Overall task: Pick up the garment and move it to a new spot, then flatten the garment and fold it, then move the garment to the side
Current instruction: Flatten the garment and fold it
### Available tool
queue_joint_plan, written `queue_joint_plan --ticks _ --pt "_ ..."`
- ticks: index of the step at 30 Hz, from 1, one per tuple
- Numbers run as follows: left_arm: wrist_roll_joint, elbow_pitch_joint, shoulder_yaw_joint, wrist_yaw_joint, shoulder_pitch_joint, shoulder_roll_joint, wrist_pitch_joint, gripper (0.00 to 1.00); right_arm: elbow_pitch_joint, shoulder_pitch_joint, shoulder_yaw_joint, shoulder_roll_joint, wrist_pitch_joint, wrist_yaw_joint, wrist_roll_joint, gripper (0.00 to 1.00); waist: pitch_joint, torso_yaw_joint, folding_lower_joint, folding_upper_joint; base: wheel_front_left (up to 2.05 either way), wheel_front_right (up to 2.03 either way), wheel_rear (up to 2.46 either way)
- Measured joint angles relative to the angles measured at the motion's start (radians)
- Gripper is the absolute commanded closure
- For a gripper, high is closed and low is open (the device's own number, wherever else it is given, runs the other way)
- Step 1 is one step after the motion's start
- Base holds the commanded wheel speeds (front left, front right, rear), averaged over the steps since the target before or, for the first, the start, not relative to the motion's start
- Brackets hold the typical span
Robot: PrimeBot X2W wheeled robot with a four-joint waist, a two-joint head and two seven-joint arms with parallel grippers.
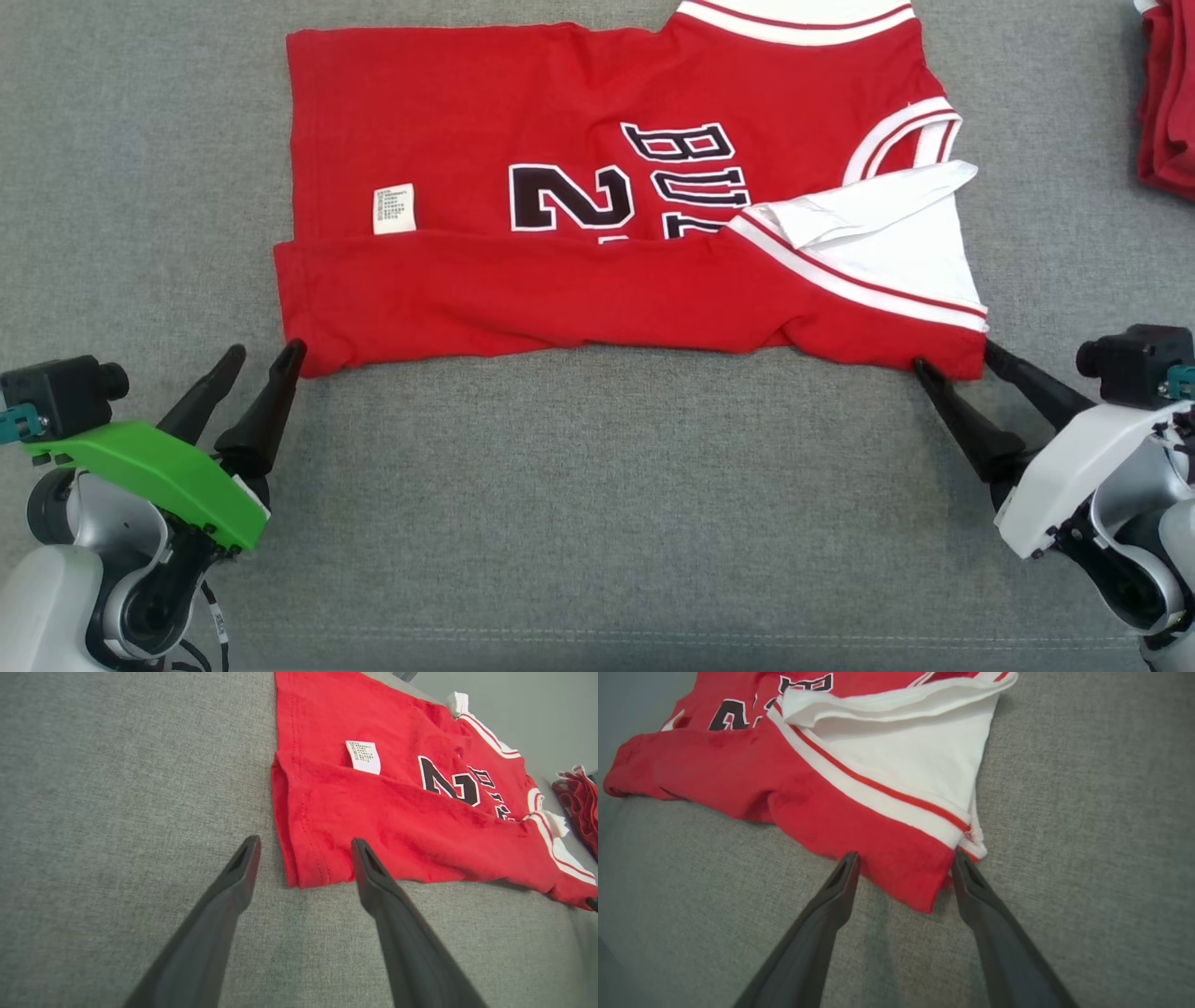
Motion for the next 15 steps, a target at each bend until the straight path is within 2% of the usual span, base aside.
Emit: queue_joint_plan --ticks 15 --pt "0.0 0.047 -0.028 -0.011 -0.001 -0.007 0.001 0.0 0.006 0.046 -0.004 0.007 -0.046 -0.017 -0.002 0.0 0.01 -0.002 0.0 0.0 0.0 0.0 0.0"
